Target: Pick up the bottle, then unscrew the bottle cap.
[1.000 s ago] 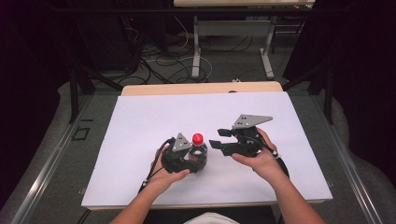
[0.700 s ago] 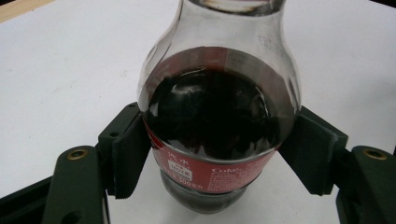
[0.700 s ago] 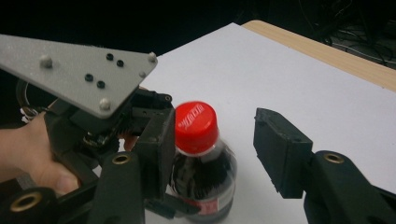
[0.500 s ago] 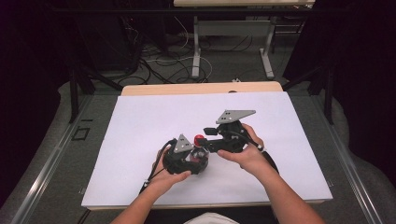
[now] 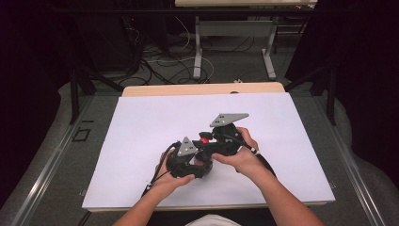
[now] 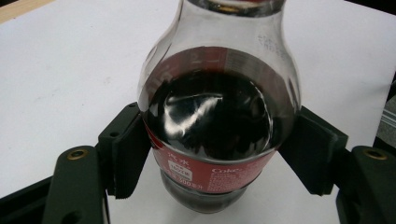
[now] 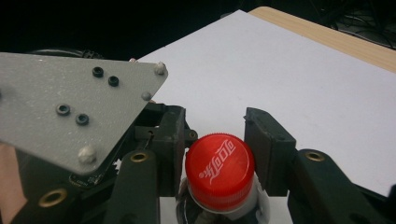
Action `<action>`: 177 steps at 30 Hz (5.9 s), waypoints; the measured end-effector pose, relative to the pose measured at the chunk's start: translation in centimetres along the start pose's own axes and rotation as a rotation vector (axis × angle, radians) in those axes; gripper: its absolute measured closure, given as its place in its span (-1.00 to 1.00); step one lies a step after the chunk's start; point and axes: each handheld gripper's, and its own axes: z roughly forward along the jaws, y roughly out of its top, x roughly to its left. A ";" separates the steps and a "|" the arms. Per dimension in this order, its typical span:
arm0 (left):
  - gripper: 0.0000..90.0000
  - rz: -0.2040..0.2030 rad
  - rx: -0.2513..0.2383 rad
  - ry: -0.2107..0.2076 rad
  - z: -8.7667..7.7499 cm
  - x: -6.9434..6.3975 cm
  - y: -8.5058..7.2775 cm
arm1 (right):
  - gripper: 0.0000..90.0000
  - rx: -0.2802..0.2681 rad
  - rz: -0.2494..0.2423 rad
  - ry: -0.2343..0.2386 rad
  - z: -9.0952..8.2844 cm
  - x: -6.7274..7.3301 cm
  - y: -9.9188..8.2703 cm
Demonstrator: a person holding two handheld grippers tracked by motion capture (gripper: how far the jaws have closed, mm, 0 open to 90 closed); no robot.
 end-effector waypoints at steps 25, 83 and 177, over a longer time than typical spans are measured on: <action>-0.33 -0.011 0.000 -0.007 0.0 0.0 0.1 | 0.37 0.027 -0.082 0.109 0.1 -1.2 0.4; -0.33 -0.031 -0.008 0.011 -0.5 0.3 0.5 | 0.05 0.213 -0.077 -0.006 -2.0 0.6 4.5; -0.33 -0.041 -0.010 0.046 -1.4 0.3 0.8 | 0.17 0.214 -0.138 0.019 -0.5 1.3 4.1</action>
